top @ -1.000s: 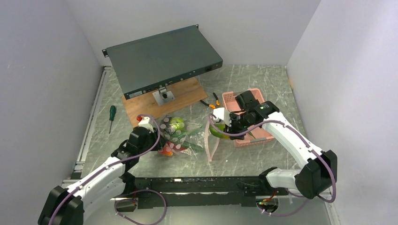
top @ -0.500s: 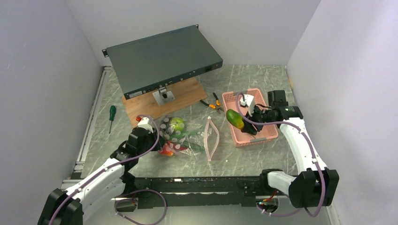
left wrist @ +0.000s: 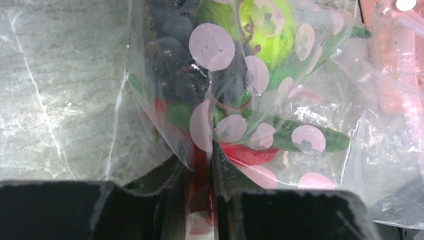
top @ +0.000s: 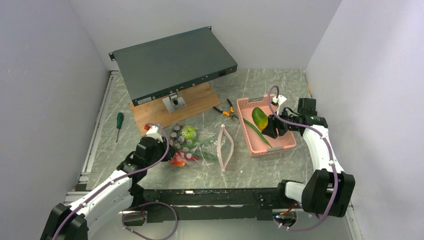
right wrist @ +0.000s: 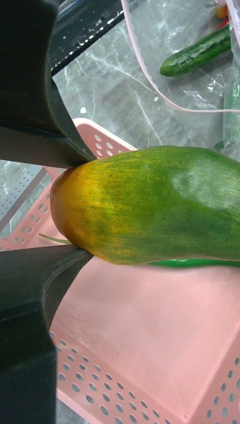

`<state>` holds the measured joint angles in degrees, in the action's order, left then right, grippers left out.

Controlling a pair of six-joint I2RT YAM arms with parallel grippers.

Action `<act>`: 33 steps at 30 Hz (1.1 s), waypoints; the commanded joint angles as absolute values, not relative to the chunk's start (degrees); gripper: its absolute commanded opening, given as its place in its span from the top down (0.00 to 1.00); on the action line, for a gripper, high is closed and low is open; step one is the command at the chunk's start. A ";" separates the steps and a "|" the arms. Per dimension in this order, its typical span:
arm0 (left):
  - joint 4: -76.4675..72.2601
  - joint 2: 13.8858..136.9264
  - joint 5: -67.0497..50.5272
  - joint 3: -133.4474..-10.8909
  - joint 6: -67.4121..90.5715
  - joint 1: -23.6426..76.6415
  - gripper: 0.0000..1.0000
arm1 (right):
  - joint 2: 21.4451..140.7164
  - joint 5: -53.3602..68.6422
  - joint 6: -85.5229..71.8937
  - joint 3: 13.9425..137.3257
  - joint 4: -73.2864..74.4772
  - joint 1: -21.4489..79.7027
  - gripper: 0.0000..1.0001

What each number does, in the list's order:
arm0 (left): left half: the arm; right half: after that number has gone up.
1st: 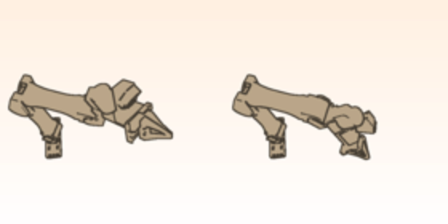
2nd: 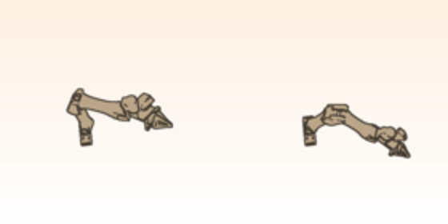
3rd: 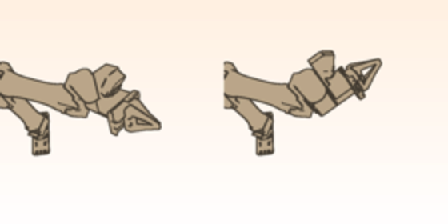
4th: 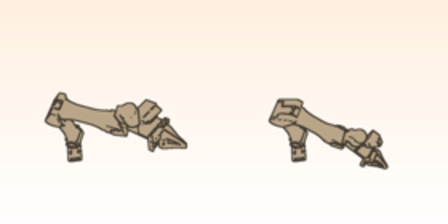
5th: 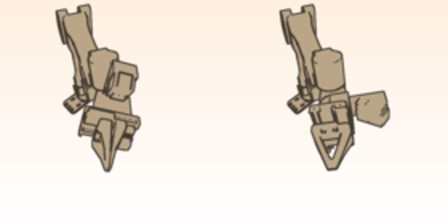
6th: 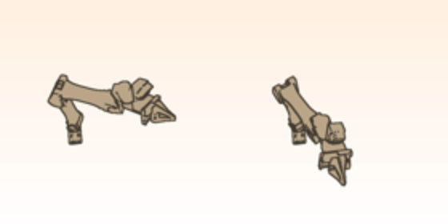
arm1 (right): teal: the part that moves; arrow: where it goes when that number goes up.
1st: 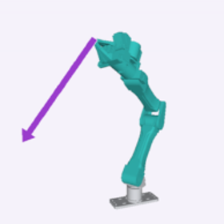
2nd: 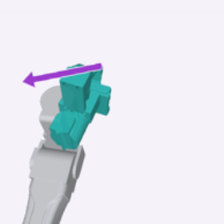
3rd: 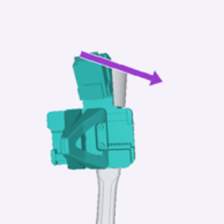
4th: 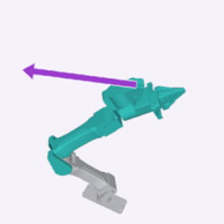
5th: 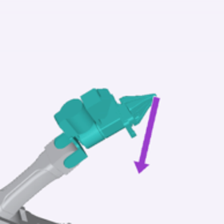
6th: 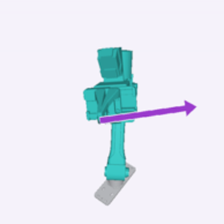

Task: Open the zip-top bag and remove the fake food
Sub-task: Place the fake fruit in the bin.

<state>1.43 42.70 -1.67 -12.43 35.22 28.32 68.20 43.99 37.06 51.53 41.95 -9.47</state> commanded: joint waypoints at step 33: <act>-1.82 43.65 -4.22 -10.20 35.77 28.45 0.96 | 73.40 36.53 28.26 48.36 32.39 -10.76 0.42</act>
